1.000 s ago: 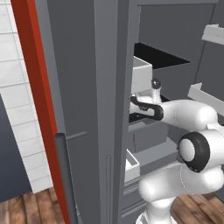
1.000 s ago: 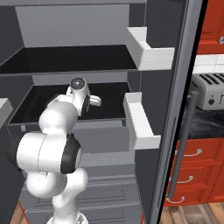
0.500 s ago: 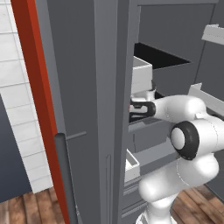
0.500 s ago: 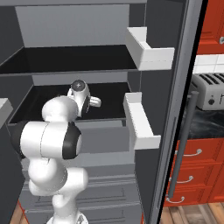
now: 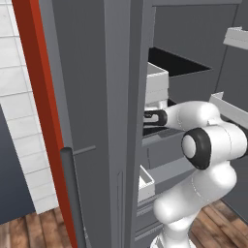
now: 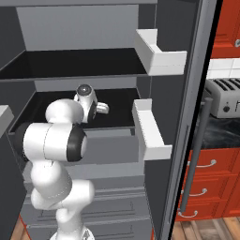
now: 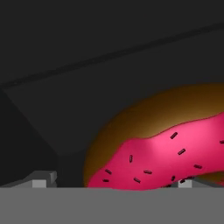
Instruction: Take the cake and donut from the fridge and place them on the empty tray on the dining counter.
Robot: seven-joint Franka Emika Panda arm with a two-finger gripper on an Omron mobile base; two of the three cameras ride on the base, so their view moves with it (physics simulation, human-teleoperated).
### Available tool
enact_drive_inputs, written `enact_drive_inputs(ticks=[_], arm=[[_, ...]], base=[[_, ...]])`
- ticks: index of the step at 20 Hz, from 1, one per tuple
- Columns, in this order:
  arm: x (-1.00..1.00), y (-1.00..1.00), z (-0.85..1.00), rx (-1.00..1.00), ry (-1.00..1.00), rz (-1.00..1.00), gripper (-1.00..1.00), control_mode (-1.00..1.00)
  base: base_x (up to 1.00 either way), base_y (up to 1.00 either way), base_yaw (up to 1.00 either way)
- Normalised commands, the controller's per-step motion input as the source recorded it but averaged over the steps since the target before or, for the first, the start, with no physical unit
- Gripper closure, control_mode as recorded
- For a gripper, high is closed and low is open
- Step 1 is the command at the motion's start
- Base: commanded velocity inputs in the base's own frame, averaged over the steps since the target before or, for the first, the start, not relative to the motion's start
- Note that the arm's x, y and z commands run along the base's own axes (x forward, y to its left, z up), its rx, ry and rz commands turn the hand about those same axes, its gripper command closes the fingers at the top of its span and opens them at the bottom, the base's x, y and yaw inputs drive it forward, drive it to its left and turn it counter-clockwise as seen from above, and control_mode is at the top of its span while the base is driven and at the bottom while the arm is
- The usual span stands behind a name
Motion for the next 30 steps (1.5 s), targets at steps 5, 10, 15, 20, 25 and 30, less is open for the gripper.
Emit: enact_drive_inputs(ticks=[5,10,15,20,25,30], arm=[[-0.3,-0.16,-0.92,-0.21,0.08,-0.11,1.0,-1.0],[-0.11,-0.25,-1.0,-0.21,0.22,-0.15,1.0,-1.0],[-0.19,-0.55,-1.0,0.0,0.2,-0.14,1.0,-1.0],[-0.65,-0.38,-0.43,0.13,0.05,-0.13,1.0,-1.0],[-0.89,-0.1,0.14,0.12,0.17,-0.1,1.0,-1.0],[-0.94,-0.1,0.33,0.09,0.23,-0.11,1.0,-1.0]], base=[[0.0,0.0,0.0],[0.0,0.0,0.0],[0.0,0.0,0.0],[0.0,0.0,0.0],[0.0,0.0,0.0],[0.0,0.0,0.0]])
